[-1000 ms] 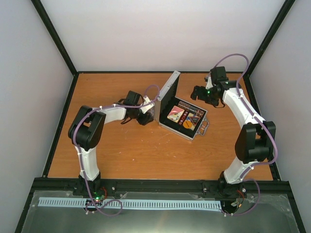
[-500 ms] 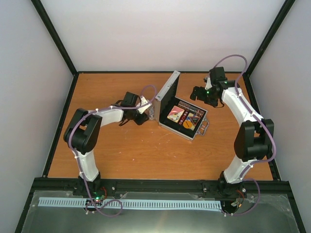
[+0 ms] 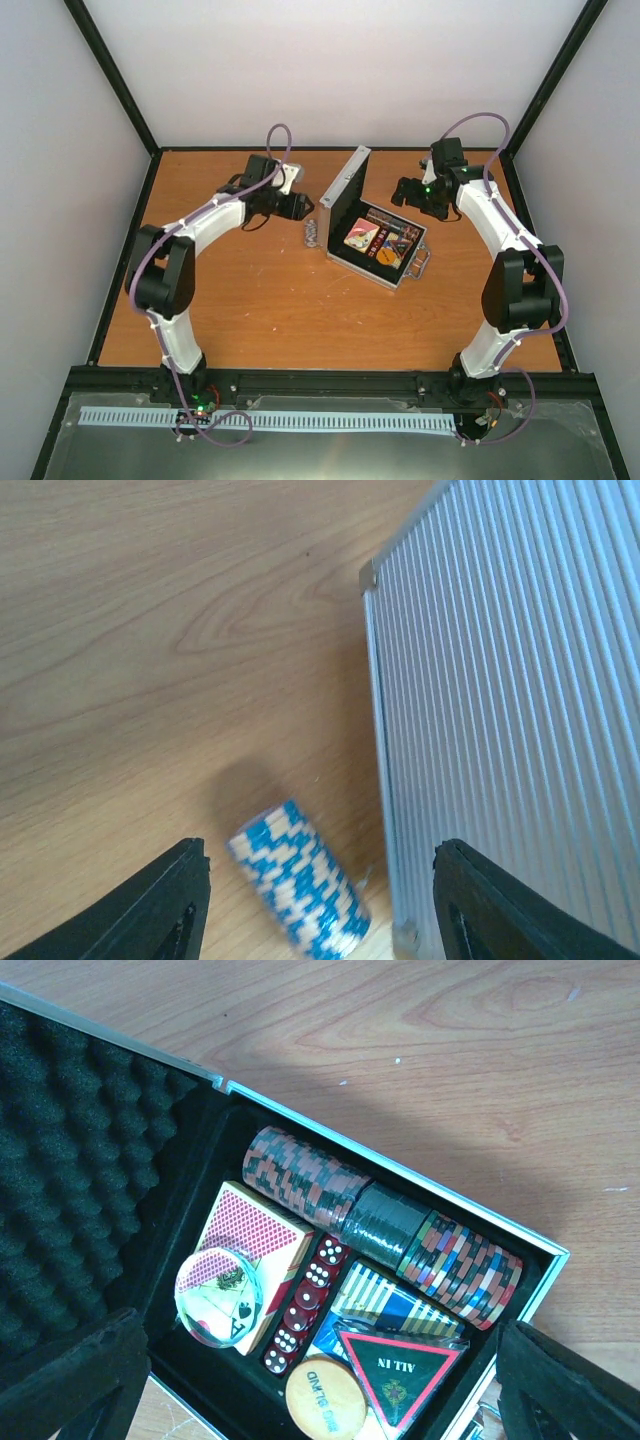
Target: Pack up texas hold em set
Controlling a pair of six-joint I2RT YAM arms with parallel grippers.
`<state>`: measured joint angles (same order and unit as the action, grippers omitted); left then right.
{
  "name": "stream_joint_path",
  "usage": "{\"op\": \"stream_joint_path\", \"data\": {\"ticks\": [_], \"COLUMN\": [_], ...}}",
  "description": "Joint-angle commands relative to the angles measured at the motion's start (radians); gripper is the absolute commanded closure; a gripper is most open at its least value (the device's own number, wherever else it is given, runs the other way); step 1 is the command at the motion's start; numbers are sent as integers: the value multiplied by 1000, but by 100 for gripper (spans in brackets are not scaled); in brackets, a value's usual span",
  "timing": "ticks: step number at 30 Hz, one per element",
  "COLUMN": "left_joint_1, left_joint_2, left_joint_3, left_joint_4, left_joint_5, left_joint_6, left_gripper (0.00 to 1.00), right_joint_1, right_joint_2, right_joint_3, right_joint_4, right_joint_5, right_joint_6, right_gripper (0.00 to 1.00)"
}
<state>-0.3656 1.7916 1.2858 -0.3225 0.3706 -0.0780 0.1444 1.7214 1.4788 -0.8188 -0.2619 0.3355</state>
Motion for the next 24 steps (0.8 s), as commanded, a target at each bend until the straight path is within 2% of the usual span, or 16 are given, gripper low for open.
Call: {"op": "stream_joint_path", "data": {"ticks": [1,7,16,22,24], "left_joint_1": [6,5,-2,-38,-47], "left_joint_2": [110,224,285,322,326], "left_joint_3": [130,220,218,256,258], "left_joint_4": [-122,-211,-215,-281,-300], "left_joint_5": [103,106,111,36,3], "left_joint_6": [-223,-259,-262,-215,-204], "left_gripper": [37,34,34,35,38], "right_joint_1": [-10,-12,-25,-28,-30], "right_joint_2": [-4,-19,-19,-5,2], "right_joint_3": [25,11,4,13,15], "right_joint_4": [-6,-24,-28,-30,-31], "right_joint_5": [19,34,19,3,-3], "right_joint_6": [6,-18,-44,-63,-70], "right_gripper": [6,6,6,6,6]}}
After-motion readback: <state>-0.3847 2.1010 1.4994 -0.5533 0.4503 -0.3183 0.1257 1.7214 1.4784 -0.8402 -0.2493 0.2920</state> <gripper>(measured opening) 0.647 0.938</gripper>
